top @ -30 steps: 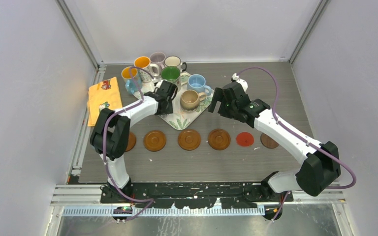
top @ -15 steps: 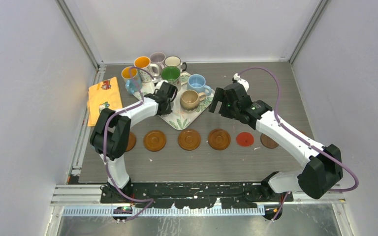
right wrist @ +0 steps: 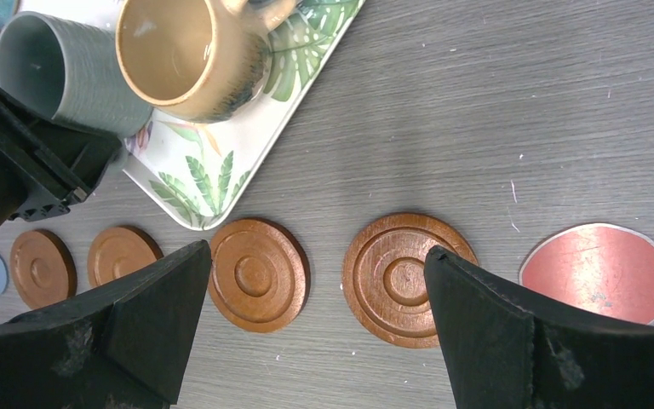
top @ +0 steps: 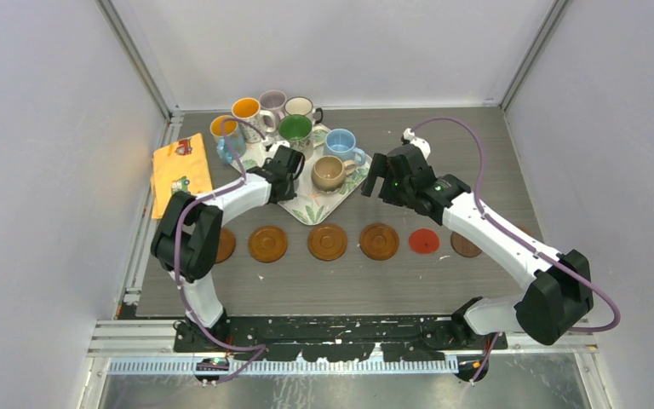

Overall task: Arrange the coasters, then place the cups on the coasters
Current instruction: Pick up the cup from the tray.

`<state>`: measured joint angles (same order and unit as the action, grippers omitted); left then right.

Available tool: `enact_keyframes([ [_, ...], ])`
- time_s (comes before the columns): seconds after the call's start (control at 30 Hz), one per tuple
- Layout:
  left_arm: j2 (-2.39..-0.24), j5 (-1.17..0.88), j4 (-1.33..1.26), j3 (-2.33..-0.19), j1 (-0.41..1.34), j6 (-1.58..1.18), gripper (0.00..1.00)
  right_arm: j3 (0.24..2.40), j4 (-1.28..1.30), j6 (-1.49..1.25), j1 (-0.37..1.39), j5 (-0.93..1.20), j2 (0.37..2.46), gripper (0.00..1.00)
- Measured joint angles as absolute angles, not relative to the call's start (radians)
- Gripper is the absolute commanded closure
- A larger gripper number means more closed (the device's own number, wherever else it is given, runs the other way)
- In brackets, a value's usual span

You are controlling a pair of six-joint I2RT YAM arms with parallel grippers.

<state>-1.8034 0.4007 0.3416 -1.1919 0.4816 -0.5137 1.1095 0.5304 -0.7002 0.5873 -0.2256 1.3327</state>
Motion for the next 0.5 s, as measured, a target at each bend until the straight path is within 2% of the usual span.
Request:
enact_keyframes([
  [0.5, -1.699, 0.402, 0.313, -1.111, 0.482, -0.493, 0.99, 1.093, 0.526, -0.686, 0.587, -0.225, 1.331, 0.0],
])
